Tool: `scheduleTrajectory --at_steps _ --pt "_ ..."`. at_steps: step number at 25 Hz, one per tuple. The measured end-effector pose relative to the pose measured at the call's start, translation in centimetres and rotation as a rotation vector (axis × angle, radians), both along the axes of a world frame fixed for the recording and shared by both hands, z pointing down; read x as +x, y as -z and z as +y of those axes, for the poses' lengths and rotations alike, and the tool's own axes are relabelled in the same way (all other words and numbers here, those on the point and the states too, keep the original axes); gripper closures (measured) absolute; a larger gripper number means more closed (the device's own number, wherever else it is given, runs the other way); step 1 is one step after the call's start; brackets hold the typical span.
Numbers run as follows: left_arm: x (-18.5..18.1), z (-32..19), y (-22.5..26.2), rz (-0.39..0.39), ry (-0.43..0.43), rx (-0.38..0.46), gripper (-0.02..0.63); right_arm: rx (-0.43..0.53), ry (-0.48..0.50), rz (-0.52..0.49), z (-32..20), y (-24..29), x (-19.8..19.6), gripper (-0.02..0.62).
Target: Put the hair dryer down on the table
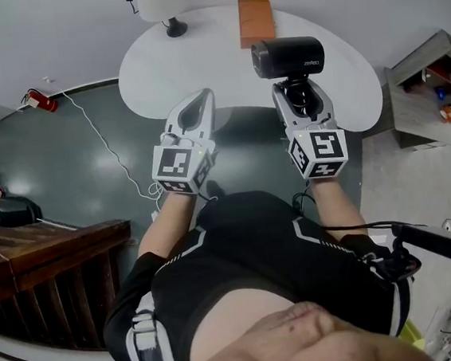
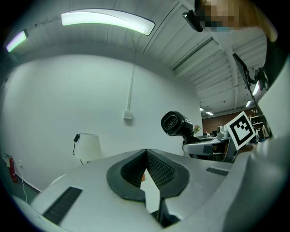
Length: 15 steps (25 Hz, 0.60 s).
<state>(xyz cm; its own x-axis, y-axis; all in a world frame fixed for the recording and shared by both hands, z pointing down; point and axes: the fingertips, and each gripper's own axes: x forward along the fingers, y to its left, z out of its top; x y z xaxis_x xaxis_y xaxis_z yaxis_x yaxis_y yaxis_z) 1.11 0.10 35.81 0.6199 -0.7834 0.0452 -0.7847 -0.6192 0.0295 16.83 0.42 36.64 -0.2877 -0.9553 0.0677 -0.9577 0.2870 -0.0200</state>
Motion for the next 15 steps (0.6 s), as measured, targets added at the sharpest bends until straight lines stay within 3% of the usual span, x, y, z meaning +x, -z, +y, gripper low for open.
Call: scheduleTrajectory --at_steps 15 --pt "-8.4 -4.7 -0.4 0.017 -0.034 0.011 0.574 -0.002 -0.038 0.016 -4.1 -0.1 -8.2 0.345"
